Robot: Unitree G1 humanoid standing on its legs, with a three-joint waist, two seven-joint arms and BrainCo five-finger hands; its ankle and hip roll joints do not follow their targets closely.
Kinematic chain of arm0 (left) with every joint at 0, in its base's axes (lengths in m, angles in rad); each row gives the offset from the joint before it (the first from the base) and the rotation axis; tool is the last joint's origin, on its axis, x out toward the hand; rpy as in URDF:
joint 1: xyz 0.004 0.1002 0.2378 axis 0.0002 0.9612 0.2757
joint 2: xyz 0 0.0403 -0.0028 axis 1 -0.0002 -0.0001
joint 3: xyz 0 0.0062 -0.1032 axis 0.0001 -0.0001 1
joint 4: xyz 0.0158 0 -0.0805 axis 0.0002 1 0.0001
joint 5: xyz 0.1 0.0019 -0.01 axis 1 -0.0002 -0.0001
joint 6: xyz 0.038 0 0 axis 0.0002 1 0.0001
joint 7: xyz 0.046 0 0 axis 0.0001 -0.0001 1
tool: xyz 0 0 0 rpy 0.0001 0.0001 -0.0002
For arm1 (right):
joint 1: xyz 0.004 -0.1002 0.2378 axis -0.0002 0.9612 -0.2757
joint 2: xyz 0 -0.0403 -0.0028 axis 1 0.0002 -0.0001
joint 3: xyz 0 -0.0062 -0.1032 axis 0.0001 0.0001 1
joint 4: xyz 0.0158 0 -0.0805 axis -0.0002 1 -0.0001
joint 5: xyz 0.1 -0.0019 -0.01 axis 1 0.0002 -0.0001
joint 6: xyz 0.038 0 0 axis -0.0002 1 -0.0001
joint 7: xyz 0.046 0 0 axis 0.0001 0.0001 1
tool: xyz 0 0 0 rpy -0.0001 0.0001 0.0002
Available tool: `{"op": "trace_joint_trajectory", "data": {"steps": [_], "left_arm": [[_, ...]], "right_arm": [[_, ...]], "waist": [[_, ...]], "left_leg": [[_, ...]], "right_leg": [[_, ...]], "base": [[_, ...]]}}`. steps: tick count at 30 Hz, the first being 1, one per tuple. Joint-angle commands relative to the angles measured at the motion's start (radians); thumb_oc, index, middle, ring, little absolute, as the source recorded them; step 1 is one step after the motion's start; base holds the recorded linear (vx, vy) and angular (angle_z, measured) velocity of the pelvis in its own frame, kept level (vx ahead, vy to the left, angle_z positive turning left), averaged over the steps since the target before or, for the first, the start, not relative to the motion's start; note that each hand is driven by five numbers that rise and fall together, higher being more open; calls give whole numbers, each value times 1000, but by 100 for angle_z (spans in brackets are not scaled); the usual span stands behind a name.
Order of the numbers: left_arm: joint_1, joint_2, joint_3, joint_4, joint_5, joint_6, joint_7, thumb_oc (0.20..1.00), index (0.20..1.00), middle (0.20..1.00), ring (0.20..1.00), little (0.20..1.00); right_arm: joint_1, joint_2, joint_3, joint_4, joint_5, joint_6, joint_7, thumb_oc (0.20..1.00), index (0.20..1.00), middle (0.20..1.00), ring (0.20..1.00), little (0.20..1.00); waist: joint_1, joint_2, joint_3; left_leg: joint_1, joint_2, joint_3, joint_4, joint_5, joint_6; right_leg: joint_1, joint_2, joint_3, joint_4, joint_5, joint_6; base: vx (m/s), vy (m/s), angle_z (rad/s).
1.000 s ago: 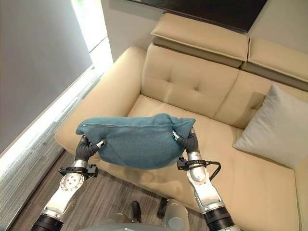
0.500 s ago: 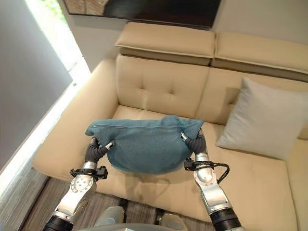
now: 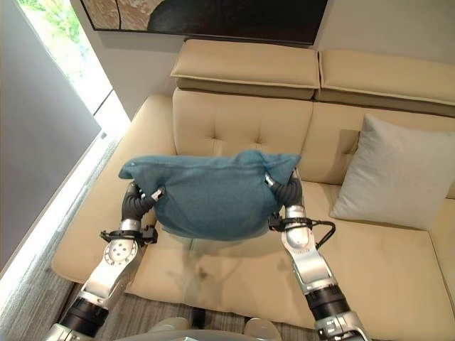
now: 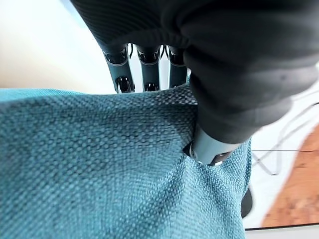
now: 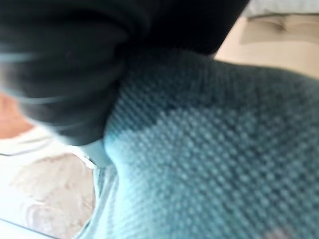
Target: Pick up all the scattered cushions and arrange them neatly on the sofa.
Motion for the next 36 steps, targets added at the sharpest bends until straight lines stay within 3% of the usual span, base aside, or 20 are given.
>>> {"op": "trace_joint_trajectory", "data": {"steps": [1,6,9,16,22,36], "left_arm": [[-201,19,-12,4,54,-85,43,200,200,200,200,200],[-358,18,-41,82,29,-91,83,200,200,200,200,200],[-620,49,-102,228,-2,-103,125,200,200,200,200,200],[-860,97,-171,424,-48,-127,137,200,200,200,200,200],[-958,127,-199,524,-92,-143,126,200,200,200,200,200],[-927,87,-216,603,-103,-130,102,200,200,200,200,200]], "right_arm": [[-157,4,1,-8,-17,-69,-56,200,200,200,200,200],[-272,6,17,33,-9,-63,-106,200,200,200,200,200],[-473,-21,43,135,3,-53,-190,200,200,200,200,200],[-692,-70,90,290,31,-52,-237,200,200,200,200,200],[-803,-113,124,389,50,-56,-250,200,200,200,200,200],[-818,-115,158,523,67,-47,-229,200,200,200,200,200]], "waist": [[2,-30,-61],[-5,-26,-42],[-21,-18,-9],[-43,-14,-25],[-49,-8,-21],[-45,-13,-39]], "left_leg": [[-3,7,5,6,-109,-40],[-51,11,5,6,-93,-46],[-172,21,-2,6,-52,-61],[-339,15,-3,6,4,-77],[-413,12,-7,6,30,-87],[-471,16,-23,6,39,-98]], "right_leg": [[-10,-35,-13,5,-36,101],[-62,-32,-14,5,-25,103],[-184,-27,-12,5,6,105],[-350,-30,-8,5,53,107],[-422,-36,-8,5,74,110],[-486,-33,-14,5,81,112]], "base": [[-40,-12,1],[-95,-13,2],[-212,-23,1],[-98,-5,-1],[-38,-1,-5],[1,-6,-1]]}}
